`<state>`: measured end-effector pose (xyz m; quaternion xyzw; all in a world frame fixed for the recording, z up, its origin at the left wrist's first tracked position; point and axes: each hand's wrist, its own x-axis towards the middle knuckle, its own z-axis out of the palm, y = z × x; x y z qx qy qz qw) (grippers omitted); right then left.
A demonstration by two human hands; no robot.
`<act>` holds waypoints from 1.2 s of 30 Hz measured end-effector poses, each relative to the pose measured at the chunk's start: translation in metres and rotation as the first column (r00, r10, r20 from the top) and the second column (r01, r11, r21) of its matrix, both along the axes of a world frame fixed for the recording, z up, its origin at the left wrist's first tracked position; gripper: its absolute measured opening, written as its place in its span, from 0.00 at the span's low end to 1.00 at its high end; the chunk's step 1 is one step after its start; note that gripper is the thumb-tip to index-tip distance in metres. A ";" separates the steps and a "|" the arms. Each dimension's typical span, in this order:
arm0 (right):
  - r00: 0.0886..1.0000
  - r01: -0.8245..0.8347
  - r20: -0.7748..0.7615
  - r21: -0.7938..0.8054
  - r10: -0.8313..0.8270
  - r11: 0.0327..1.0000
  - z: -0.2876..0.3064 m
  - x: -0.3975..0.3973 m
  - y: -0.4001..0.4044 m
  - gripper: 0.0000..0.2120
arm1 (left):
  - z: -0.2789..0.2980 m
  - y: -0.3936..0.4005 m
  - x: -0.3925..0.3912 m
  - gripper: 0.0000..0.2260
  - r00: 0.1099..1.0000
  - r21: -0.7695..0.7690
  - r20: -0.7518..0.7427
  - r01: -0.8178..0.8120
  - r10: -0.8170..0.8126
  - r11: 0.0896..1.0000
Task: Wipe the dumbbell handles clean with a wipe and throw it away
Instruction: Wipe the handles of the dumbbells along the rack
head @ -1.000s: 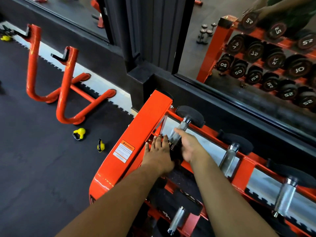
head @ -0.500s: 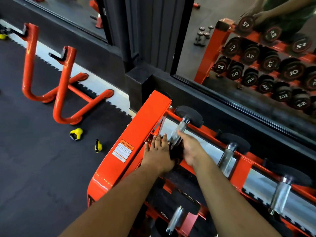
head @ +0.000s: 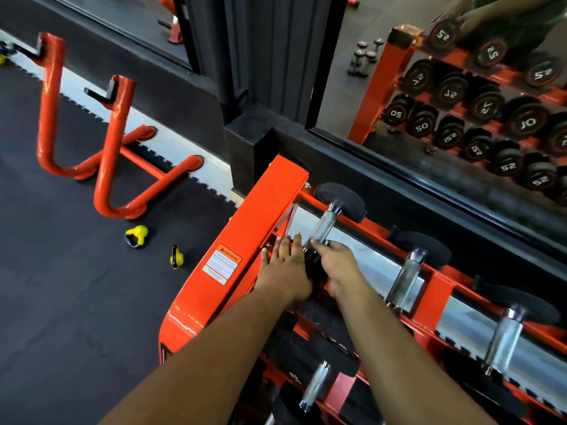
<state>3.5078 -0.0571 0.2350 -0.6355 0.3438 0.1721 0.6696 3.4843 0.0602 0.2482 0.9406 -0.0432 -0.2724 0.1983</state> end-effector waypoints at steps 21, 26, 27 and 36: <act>0.180 0.058 -0.579 -0.801 0.795 -0.596 0.002 0.018 -0.043 0.27 | -0.005 0.004 -0.001 0.47 0.999 -0.089 0.041 -0.019 0.023 0.996; 0.103 0.108 -0.513 -0.846 0.852 -0.522 0.007 0.014 -0.061 0.26 | -0.008 0.005 -0.001 0.47 0.999 -0.116 0.044 -0.010 0.015 0.993; 0.164 0.060 -0.521 -0.842 0.837 -0.536 0.010 0.017 -0.059 0.28 | -0.008 0.005 -0.001 0.47 0.999 -0.115 0.049 -0.013 0.018 0.993; -0.048 0.096 -0.542 -0.838 0.839 -0.537 0.008 0.016 -0.069 0.28 | -0.015 0.005 -0.001 0.47 0.997 -0.130 0.076 -0.019 0.029 0.991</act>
